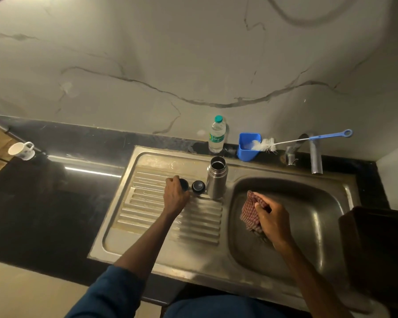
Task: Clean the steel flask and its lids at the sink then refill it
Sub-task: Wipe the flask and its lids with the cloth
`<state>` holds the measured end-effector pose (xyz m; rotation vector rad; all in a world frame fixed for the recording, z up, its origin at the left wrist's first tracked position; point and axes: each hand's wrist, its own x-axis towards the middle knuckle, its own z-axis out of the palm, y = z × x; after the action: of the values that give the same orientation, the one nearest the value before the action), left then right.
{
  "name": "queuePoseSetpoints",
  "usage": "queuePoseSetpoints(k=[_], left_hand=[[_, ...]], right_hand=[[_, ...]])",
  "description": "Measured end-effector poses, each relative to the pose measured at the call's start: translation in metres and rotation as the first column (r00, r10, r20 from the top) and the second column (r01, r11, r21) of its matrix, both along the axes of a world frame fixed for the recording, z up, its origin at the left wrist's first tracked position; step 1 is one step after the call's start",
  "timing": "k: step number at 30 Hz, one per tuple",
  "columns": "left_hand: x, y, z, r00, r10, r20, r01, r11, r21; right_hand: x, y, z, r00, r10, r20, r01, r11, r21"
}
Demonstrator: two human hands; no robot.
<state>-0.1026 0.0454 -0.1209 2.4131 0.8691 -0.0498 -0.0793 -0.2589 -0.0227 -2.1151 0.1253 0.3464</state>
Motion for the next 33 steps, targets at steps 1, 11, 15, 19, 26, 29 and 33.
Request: queuePoseSetpoints(k=[1, 11, 15, 19, 26, 29, 33], left_hand=[[0.003, 0.000, 0.001, 1.000, 0.002, -0.012, -0.002, 1.000, 0.004], [-0.017, -0.020, 0.014, 0.999, -0.011, 0.043, 0.003, 0.984, 0.178], [-0.050, -0.061, 0.050, 0.909, -0.099, 0.404, -0.003, 0.970, 0.243], [-0.068, -0.123, 0.058, 0.867, -0.183, 0.464, 0.078, 0.969, 0.236], [-0.038, -0.273, 0.066, 0.868, -0.294, 0.400, 0.349, 0.934, -0.070], [-0.004, -0.350, 0.055, 0.874, -0.433, 0.222, 0.481, 0.838, -0.256], [0.027, -0.429, 0.058, 0.759, -0.646, 0.077, 0.613, 0.671, -0.417]], right_hand=[[-0.001, -0.001, -0.001, 1.000, -0.002, -0.009, 0.002, 1.000, -0.008], [0.011, -0.017, -0.006, 1.000, 0.026, -0.011, -0.026, 0.999, -0.044], [0.010, -0.039, -0.001, 0.999, 0.028, 0.040, -0.025, 0.997, -0.072], [0.007, -0.079, 0.015, 0.992, 0.027, 0.127, -0.018, 0.998, -0.067], [0.009, -0.191, 0.064, 0.961, -0.132, 0.245, 0.161, 0.982, -0.100], [0.009, -0.254, 0.084, 0.943, -0.140, 0.301, 0.205, 0.959, -0.197], [0.025, -0.314, 0.085, 0.990, -0.001, 0.138, 0.059, 0.905, -0.421]])
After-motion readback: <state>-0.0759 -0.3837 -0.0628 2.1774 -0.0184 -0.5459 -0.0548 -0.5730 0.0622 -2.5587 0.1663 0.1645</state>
